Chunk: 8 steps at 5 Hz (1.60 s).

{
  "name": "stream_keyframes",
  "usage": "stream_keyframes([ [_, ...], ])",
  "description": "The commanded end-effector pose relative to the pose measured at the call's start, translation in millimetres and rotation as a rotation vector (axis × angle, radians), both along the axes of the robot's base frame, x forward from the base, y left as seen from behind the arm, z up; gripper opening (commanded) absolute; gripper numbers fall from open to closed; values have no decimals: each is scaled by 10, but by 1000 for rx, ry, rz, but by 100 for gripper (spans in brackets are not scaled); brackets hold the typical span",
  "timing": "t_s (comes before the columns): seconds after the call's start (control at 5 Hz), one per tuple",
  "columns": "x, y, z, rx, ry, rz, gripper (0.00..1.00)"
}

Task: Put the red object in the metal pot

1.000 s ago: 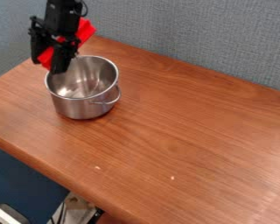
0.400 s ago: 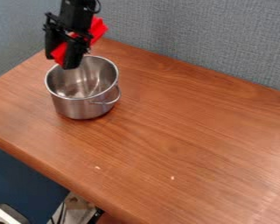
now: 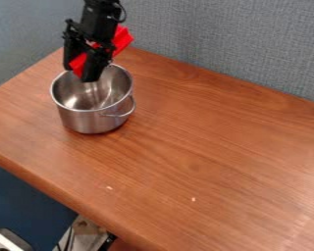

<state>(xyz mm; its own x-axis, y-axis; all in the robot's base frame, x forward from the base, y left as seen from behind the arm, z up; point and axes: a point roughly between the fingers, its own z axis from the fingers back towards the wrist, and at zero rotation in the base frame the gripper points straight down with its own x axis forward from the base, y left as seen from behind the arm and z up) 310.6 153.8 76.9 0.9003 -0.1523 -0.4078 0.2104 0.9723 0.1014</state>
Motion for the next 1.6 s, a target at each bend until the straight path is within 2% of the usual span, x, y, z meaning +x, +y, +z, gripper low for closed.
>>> stream_keyframes([
  [0.0, 59, 42, 17, -2, -16, -68, 0],
  [0.2, 113, 75, -108, -25, -4, -116, 0],
  [0.8, 29, -200, -282, 73, -28, -50, 0],
  [1.2, -23, -86, -261, 99, 3, 13, 0],
  [1.4, -88, -62, -314, 107, 11, 6, 0],
])
